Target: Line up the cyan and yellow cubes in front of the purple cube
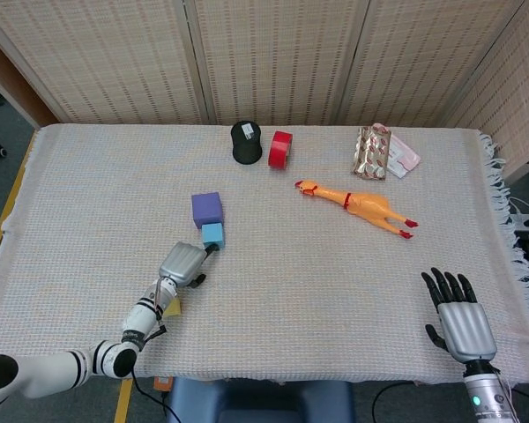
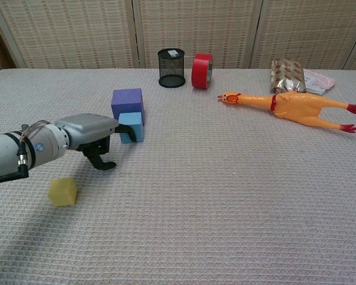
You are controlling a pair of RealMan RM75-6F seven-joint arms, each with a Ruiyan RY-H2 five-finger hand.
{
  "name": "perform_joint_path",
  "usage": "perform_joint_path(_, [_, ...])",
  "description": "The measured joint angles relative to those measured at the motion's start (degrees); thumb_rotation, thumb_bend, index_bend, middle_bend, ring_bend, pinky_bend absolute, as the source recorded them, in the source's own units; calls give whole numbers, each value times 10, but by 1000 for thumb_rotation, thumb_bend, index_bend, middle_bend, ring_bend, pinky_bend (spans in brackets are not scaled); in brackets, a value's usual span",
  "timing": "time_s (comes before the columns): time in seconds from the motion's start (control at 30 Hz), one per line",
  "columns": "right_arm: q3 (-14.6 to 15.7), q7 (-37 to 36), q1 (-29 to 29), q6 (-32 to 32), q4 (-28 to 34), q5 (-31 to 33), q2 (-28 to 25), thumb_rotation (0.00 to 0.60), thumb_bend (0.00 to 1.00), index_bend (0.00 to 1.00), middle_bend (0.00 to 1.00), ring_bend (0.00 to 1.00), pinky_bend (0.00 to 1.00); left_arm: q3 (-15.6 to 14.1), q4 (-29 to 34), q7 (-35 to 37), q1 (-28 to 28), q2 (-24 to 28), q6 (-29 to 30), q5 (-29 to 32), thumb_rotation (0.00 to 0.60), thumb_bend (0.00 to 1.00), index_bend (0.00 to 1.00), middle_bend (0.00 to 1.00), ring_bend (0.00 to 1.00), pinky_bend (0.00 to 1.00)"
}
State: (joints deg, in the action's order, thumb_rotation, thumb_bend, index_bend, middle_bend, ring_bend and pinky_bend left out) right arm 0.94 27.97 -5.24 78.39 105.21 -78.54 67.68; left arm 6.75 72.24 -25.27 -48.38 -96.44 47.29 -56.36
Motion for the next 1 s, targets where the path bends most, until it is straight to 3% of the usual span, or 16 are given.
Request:
perform_joint_path(0.43, [-1, -3, -1, -3, 2, 5, -4, 600, 51, 0, 0, 0, 0, 4, -37, -17, -8, -18, -7, 19, 600, 366, 162, 1000, 1000, 1000])
perform_joint_path(0.57, [-1, -1, -1, -1, 2, 5, -3, 600, 52, 0, 0, 0, 0, 3, -28, -16, -6, -14, -3, 12, 600, 366, 204, 1000, 1000, 1000])
perform_joint_path(0.87, [6, -4, 1, 0, 6, -7, -6, 600, 52, 0, 0, 0, 0, -10, 90, -2, 21, 37, 44, -32, 600, 361, 231, 1000, 1000, 1000])
perform_joint_path(1.0, [12, -9, 2, 1, 7, -19, -9, 600, 51, 0, 0, 0, 0, -24, 173, 11, 61, 74, 109, -65, 600, 349, 244, 1000, 1000, 1000])
